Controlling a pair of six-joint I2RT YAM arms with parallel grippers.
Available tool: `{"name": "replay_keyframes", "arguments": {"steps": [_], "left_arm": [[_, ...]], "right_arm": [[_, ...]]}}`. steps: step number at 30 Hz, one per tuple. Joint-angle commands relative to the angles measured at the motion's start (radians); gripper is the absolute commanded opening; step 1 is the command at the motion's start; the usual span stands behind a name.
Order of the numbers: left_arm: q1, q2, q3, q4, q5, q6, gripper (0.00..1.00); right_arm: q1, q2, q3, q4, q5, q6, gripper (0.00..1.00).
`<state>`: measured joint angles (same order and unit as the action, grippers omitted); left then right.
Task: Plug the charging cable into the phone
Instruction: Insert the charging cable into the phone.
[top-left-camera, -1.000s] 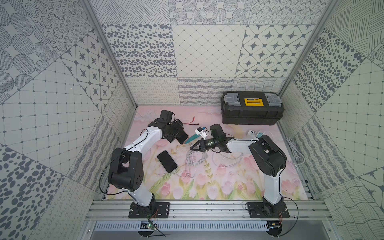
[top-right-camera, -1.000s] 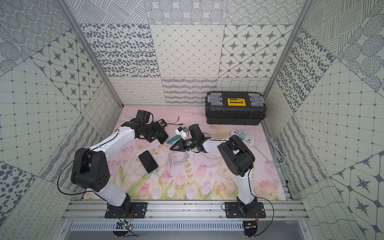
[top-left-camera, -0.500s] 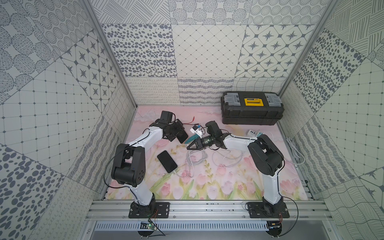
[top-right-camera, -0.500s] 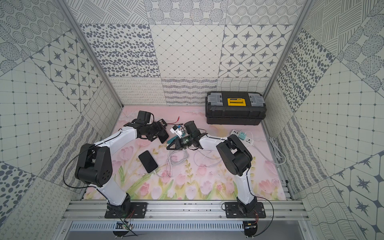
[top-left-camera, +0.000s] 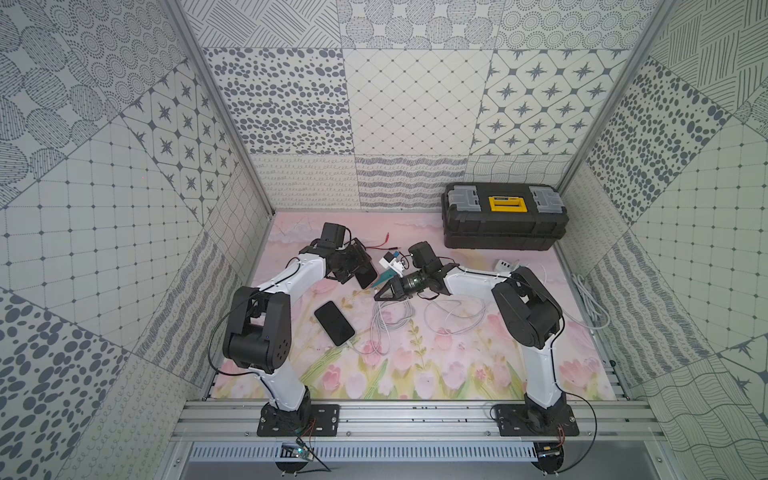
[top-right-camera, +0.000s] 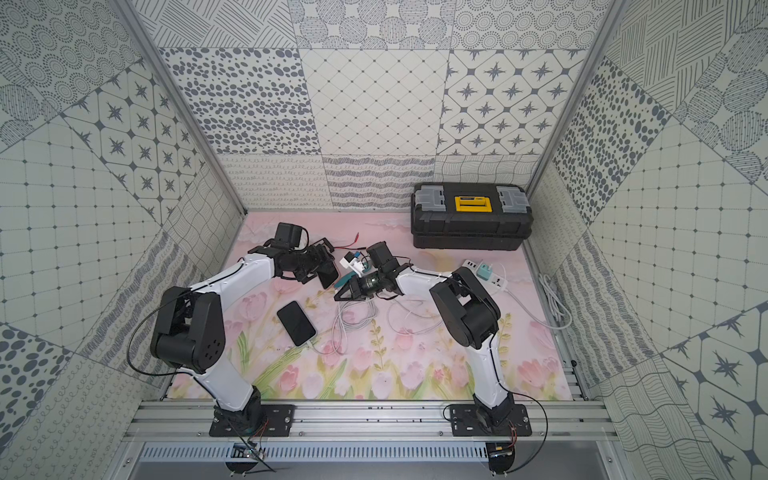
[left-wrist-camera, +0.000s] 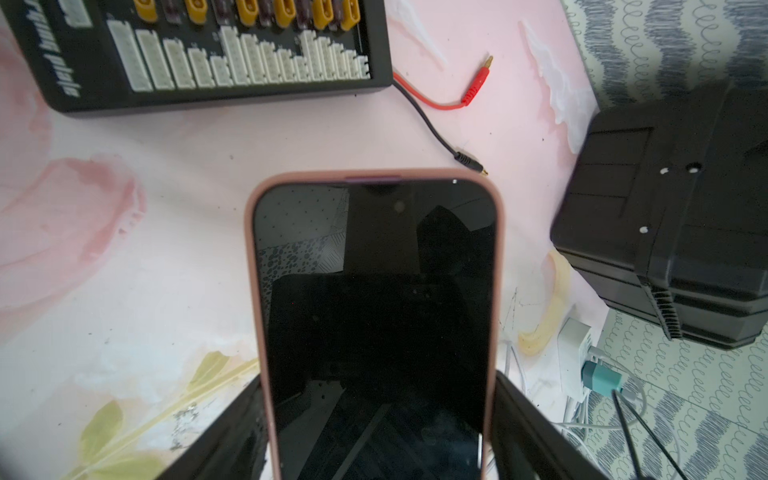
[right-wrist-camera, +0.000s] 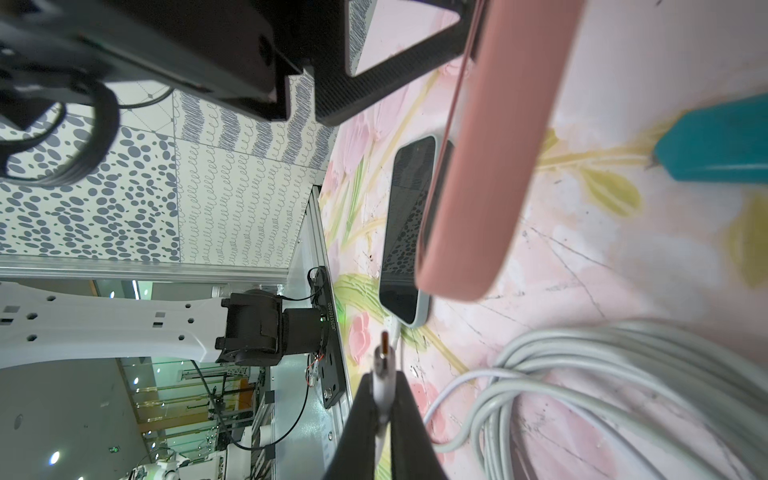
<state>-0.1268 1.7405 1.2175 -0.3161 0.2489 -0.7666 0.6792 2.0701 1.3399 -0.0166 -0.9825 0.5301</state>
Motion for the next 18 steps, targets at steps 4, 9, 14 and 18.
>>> {"name": "replay_keyframes", "arguments": {"steps": [4,9,14,18], "left_arm": [[0.002,-0.013,0.002,0.046,0.062,0.046,0.0],[0.002,-0.017,0.002,0.04,0.07,0.054,0.0],[0.003,-0.017,0.006,0.031,0.065,0.064,0.0],[0.002,-0.012,0.002,0.032,0.071,0.064,0.0]], "right_arm": [[0.003,0.039,0.039,-0.003,0.008,-0.027,0.0],[0.003,0.059,0.06,-0.006,0.009,-0.026,0.0],[0.003,0.058,0.067,-0.011,0.011,-0.028,0.0],[0.002,0.059,0.07,-0.014,0.017,-0.028,0.0]]}}
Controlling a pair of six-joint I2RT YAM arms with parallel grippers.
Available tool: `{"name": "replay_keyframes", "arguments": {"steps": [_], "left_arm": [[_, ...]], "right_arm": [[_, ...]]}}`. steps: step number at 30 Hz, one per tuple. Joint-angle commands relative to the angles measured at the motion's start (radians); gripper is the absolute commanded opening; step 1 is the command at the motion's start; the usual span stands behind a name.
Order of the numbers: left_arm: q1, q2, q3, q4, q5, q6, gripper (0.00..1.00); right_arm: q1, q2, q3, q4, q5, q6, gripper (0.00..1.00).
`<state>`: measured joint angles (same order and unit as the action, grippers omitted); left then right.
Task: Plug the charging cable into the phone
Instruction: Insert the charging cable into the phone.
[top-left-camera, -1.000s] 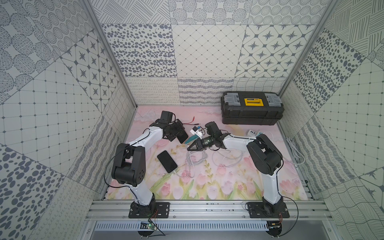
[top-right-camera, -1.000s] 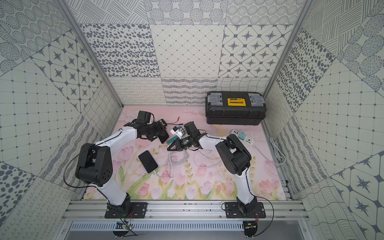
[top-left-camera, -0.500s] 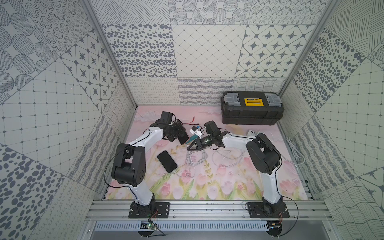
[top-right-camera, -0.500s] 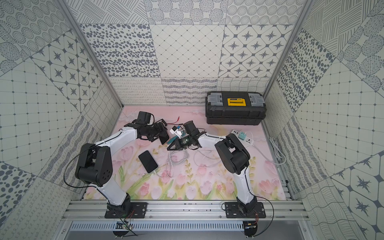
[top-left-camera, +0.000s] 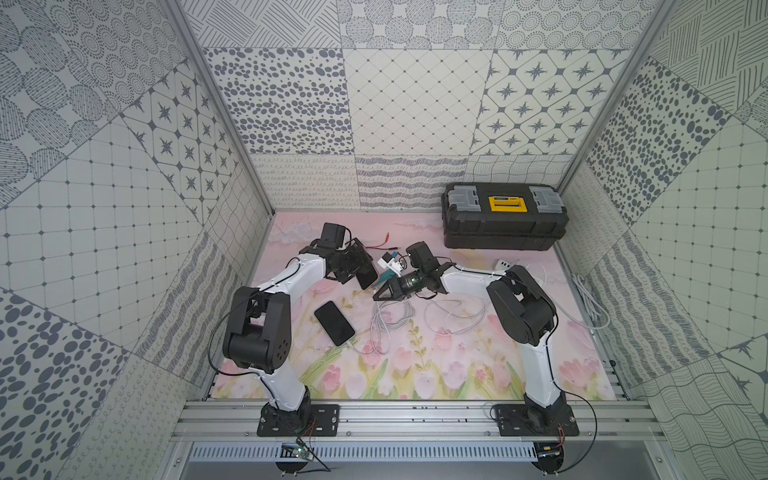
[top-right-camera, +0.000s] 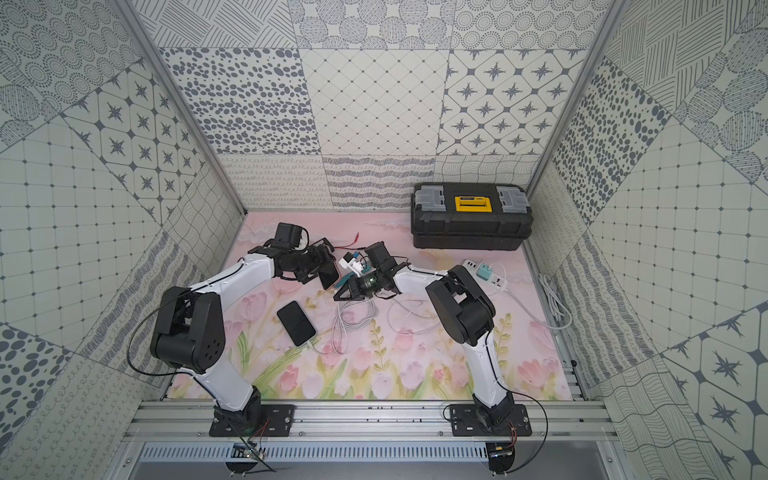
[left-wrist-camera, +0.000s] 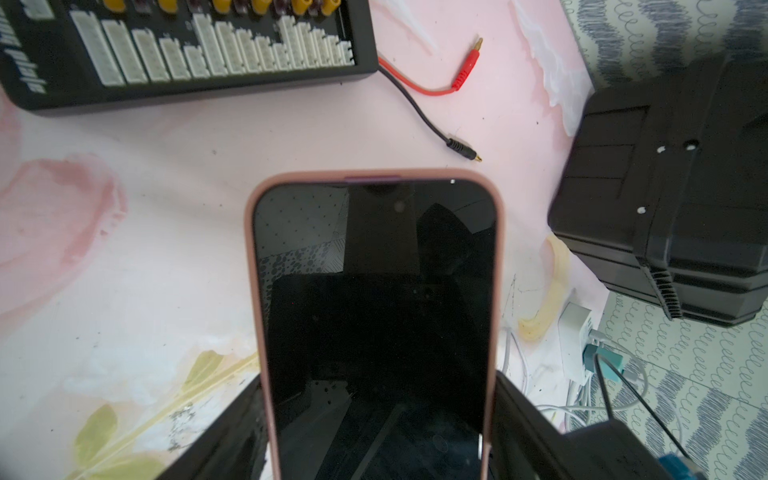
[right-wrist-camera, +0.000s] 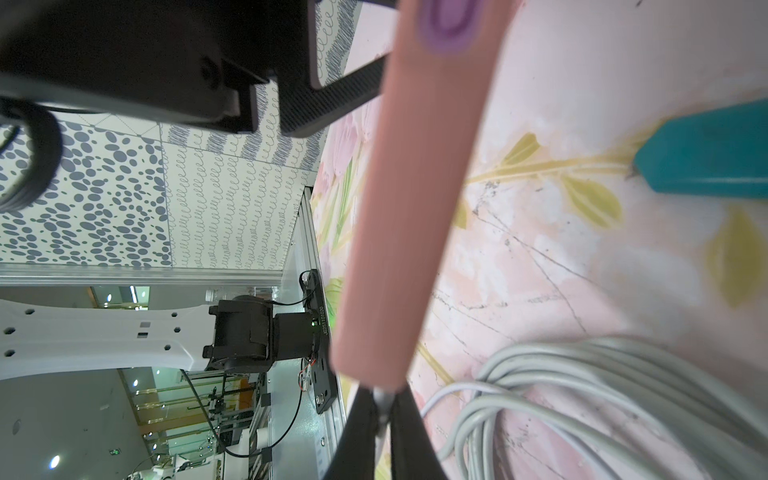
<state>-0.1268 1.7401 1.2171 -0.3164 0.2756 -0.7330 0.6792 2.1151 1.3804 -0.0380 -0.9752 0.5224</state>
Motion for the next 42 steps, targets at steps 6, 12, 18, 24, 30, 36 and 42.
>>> {"name": "replay_keyframes", "arguments": {"steps": [6,12,18,24,30,36,42], "left_arm": [[0.001,-0.011,0.002,0.022,0.041,0.031,0.0],[-0.003,-0.003,0.002,0.022,0.045,0.031,0.0],[-0.011,0.004,0.004,0.022,0.05,0.036,0.0],[-0.019,0.006,0.007,0.018,0.049,0.043,0.0],[-0.022,0.001,0.01,0.003,0.043,0.057,0.0],[-0.028,0.0,0.015,-0.013,0.039,0.071,0.0],[-0.042,-0.004,0.018,-0.038,0.01,0.1,0.0]], "right_arm": [[0.001,0.012,0.031,0.007,0.021,-0.023,0.0],[0.002,0.012,0.041,0.006,0.022,-0.019,0.0],[0.001,0.011,0.04,0.006,0.028,-0.022,0.0],[-0.001,0.015,0.045,0.006,0.035,-0.019,0.0],[-0.01,0.015,0.045,0.003,0.04,-0.018,0.0],[-0.014,0.017,0.045,0.0,0.045,-0.018,0.0],[-0.023,0.011,0.045,-0.01,0.054,-0.019,0.0]]}}
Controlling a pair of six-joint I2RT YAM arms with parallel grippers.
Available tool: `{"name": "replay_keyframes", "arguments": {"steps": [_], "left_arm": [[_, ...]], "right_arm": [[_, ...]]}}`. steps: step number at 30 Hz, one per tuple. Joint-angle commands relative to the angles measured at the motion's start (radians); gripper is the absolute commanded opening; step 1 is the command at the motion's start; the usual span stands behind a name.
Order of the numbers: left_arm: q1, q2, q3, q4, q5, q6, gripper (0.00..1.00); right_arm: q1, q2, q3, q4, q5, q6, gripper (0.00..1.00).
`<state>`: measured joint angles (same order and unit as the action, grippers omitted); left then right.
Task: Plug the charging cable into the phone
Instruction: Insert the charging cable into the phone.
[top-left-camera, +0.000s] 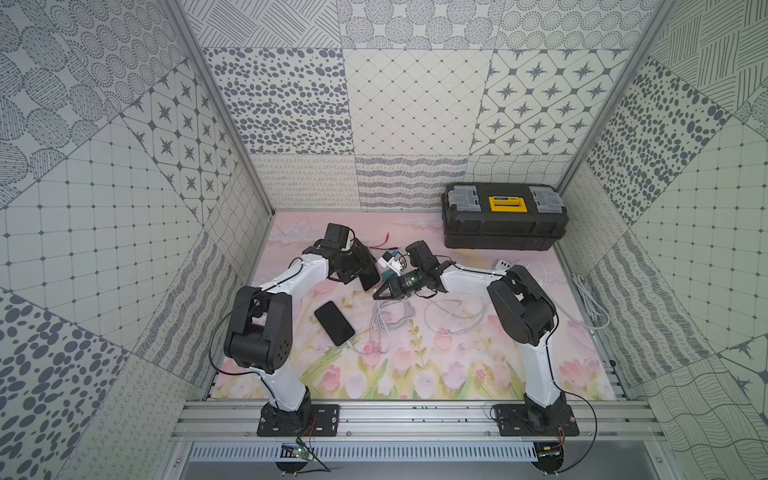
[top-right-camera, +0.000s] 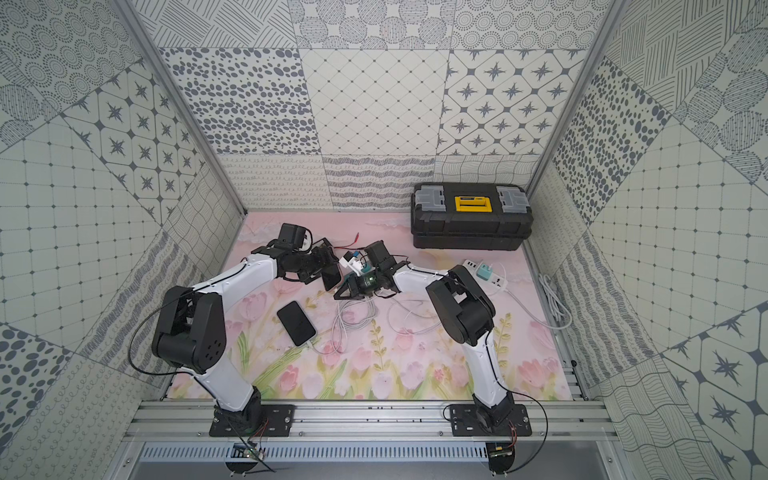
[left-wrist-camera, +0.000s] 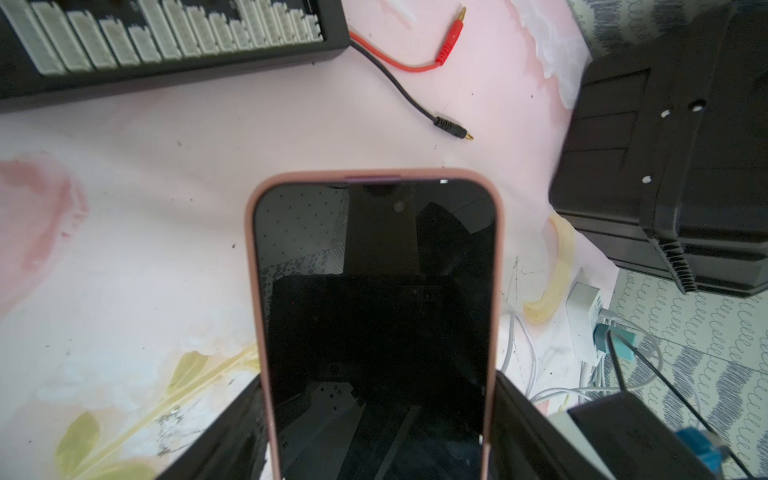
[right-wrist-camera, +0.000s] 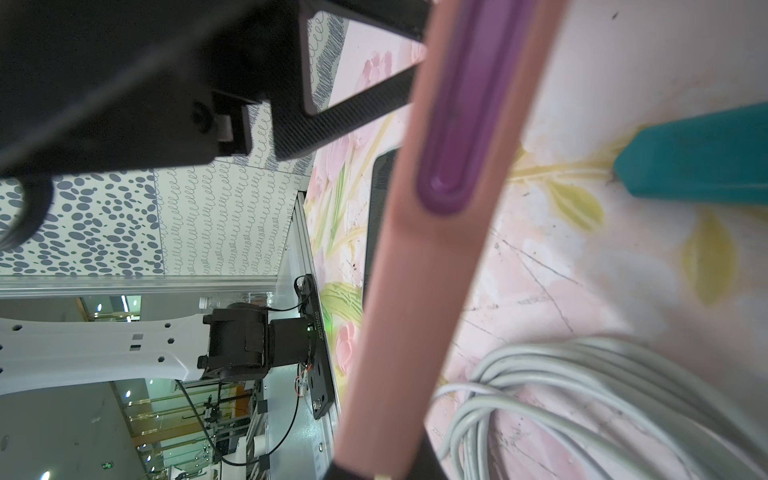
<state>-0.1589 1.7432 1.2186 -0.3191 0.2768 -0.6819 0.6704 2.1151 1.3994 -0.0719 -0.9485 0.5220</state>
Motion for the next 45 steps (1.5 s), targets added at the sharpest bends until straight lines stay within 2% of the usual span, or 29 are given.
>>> {"name": "replay_keyframes", "arguments": {"steps": [1,17,45], "left_arm": [[-0.013,-0.008,0.017,-0.042,0.002,0.057,0.0],[-0.071,-0.006,0.055,-0.166,-0.083,0.044,0.0],[-0.084,0.076,0.176,-0.351,0.02,0.073,0.0]], "right_arm": [[-0.015,0.011,0.024,0.022,0.029,-0.019,0.0],[-0.022,-0.005,0.016,-0.012,0.076,-0.038,0.0],[-0.037,-0.02,0.029,-0.011,0.093,-0.105,0.0]]}}
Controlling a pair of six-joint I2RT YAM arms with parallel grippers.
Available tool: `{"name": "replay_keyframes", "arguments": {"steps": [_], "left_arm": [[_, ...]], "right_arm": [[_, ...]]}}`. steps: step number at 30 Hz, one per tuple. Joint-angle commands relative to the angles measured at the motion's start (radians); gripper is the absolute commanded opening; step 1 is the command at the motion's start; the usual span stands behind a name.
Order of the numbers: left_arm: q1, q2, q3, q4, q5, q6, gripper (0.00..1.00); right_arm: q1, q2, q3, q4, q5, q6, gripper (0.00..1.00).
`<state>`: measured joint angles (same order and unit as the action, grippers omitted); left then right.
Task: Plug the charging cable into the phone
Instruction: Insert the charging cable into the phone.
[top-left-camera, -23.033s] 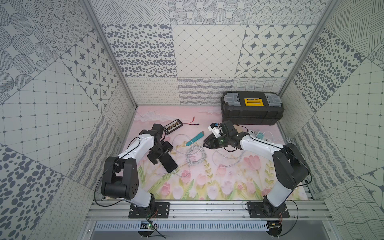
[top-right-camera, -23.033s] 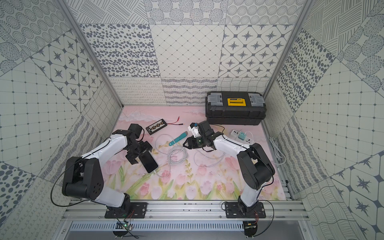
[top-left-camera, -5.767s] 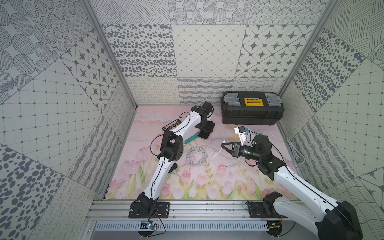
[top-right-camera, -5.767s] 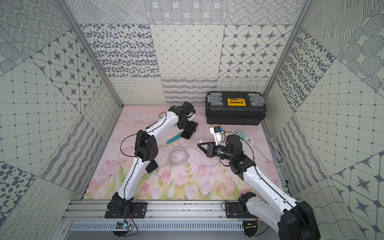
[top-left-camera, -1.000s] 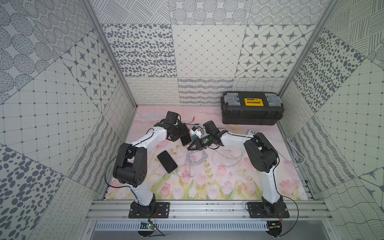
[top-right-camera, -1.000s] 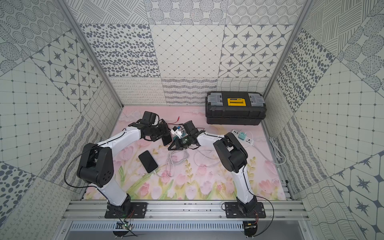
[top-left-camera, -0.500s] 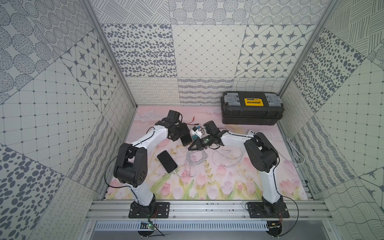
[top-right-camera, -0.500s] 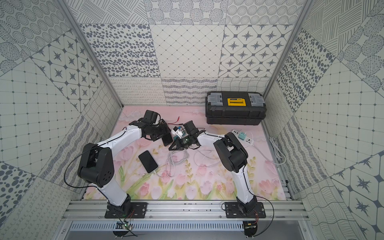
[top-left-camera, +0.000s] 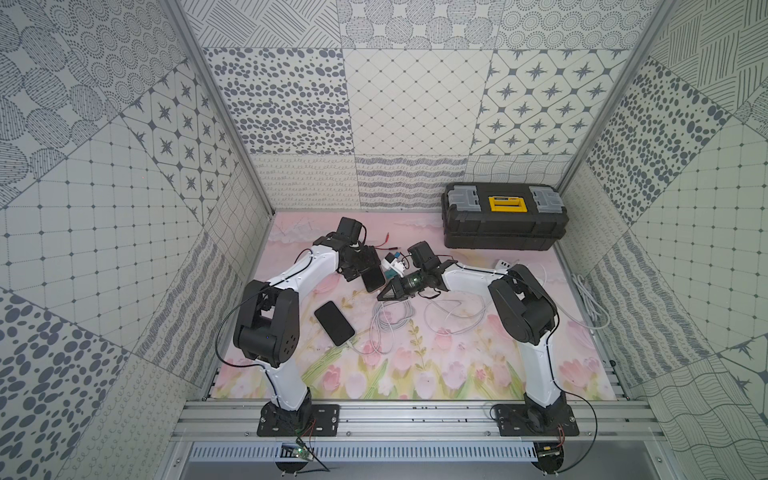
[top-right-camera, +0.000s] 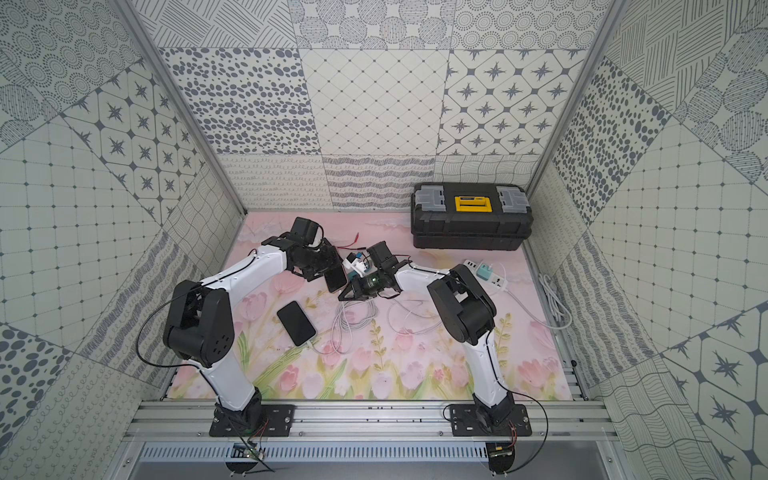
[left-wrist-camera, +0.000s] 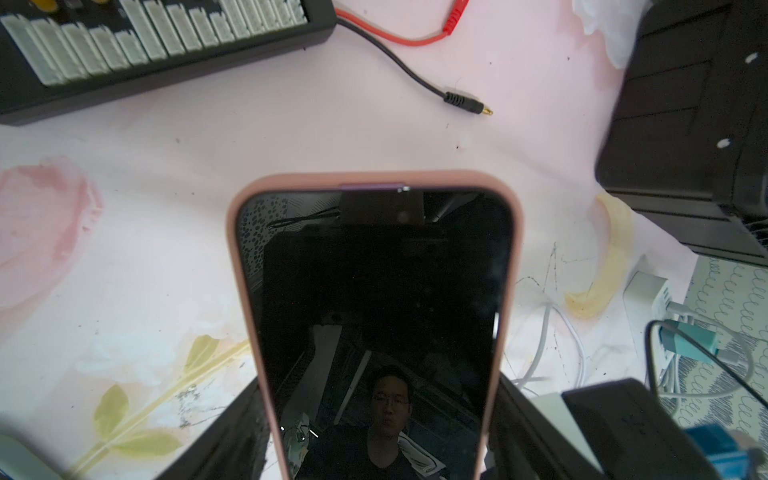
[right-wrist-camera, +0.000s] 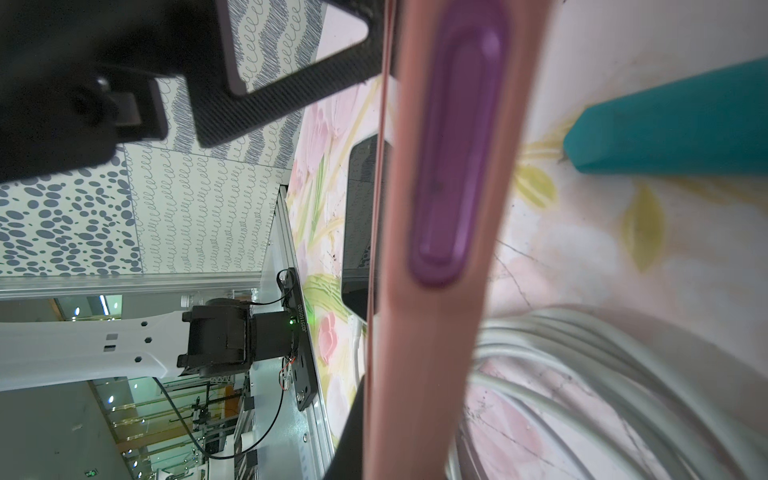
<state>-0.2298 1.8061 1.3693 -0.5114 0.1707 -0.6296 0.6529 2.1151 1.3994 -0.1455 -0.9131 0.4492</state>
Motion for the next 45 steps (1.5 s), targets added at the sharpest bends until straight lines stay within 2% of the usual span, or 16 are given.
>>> {"name": "replay_keyframes", "arguments": {"steps": [1,11,16,31,45], "left_arm": [[-0.013,0.015,0.027,-0.165,0.127,0.021,0.0],[-0.016,0.026,0.026,-0.211,0.161,0.04,0.0],[-0.016,0.037,0.03,-0.24,0.163,0.045,0.0],[-0.015,0.051,0.037,-0.286,0.204,0.005,0.0],[-0.016,0.078,0.064,-0.328,0.243,0.02,0.0]], "right_arm": [[-0.02,-0.024,0.027,0.063,0.061,-0.035,0.0],[-0.025,-0.031,0.025,0.069,0.084,-0.048,0.0],[-0.028,-0.049,-0.004,0.139,0.086,-0.03,0.0],[-0.048,-0.05,-0.02,0.195,0.101,-0.025,0.0],[-0.06,-0.038,-0.007,0.205,0.111,-0.073,0.0]]}}
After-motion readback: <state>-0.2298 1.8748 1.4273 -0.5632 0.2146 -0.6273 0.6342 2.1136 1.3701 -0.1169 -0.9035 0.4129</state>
